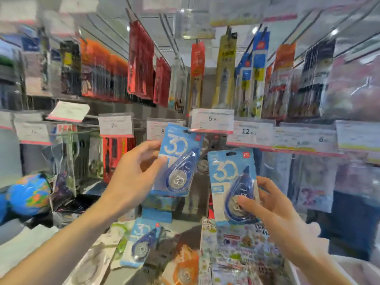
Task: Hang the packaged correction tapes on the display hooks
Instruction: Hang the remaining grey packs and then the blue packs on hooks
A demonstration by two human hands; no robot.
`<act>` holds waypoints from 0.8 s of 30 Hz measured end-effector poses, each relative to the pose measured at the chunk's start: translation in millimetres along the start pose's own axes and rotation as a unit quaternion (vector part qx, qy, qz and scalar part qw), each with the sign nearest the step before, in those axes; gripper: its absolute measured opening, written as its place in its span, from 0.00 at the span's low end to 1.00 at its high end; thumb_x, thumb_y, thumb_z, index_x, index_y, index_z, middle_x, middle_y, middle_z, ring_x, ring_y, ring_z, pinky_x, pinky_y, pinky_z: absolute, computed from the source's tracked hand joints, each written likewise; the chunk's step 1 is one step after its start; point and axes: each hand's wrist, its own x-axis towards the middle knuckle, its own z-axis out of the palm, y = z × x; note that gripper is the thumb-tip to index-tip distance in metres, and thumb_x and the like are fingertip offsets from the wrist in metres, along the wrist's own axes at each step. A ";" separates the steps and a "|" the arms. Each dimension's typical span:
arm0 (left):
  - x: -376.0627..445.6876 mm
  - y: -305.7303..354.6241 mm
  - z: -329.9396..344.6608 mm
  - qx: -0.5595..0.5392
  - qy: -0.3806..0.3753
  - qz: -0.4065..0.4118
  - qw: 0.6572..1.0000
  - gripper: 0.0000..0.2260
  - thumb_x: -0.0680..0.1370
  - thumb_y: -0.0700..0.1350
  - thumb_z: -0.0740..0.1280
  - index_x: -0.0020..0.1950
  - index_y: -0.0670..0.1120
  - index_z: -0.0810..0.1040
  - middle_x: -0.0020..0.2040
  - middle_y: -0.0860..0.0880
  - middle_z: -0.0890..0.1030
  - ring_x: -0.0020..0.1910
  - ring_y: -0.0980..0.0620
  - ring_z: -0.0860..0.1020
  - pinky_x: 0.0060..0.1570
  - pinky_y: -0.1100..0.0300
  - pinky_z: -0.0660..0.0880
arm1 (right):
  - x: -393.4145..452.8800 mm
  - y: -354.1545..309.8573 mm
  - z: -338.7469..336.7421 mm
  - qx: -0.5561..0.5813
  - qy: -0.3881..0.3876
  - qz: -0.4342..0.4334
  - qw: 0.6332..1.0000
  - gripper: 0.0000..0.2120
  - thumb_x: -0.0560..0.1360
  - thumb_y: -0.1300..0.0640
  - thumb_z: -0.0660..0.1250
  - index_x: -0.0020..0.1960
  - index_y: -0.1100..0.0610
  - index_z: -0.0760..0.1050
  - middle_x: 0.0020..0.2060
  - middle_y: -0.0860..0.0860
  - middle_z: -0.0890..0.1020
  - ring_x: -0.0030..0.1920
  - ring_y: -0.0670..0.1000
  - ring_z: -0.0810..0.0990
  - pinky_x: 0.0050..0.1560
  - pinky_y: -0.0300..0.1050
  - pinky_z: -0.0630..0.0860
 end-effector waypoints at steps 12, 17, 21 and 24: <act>21.3 21.2 -25.6 0.058 -0.026 0.071 0.995 0.18 0.81 0.38 0.70 0.58 0.63 0.78 0.51 0.69 0.85 0.48 0.66 0.84 0.50 0.72 0.77 | 15.1 -2.9 4.8 -0.015 -0.026 -0.025 0.999 0.14 0.74 0.48 0.73 0.57 0.37 0.77 0.54 0.46 0.89 0.53 0.50 0.89 0.47 0.42 0.85; 35.7 31.7 -38.7 0.090 -0.045 0.101 0.990 0.18 0.82 0.40 0.69 0.61 0.64 0.76 0.50 0.76 0.82 0.51 0.72 0.82 0.48 0.79 0.72 | 20.4 -1.4 15.5 -0.033 -0.019 -0.053 0.998 0.15 0.76 0.49 0.73 0.59 0.36 0.76 0.54 0.44 0.88 0.54 0.47 0.88 0.51 0.34 0.81; 40.9 27.5 -41.4 0.102 -0.039 0.102 0.989 0.17 0.81 0.42 0.69 0.64 0.62 0.78 0.48 0.71 0.84 0.51 0.73 0.81 0.48 0.80 0.72 | 27.9 0.0 26.4 -0.028 -0.011 -0.068 0.997 0.19 0.76 0.47 0.72 0.64 0.39 0.73 0.57 0.43 0.87 0.57 0.47 0.87 0.57 0.47 0.83; 42.4 23.6 -41.6 0.105 -0.036 0.102 0.989 0.17 0.81 0.42 0.69 0.66 0.60 0.77 0.50 0.73 0.83 0.51 0.74 0.81 0.48 0.80 0.71 | 33.7 0.0 33.0 -0.020 -0.006 -0.076 0.997 0.21 0.74 0.44 0.72 0.66 0.40 0.72 0.58 0.43 0.87 0.58 0.46 0.87 0.59 0.51 0.80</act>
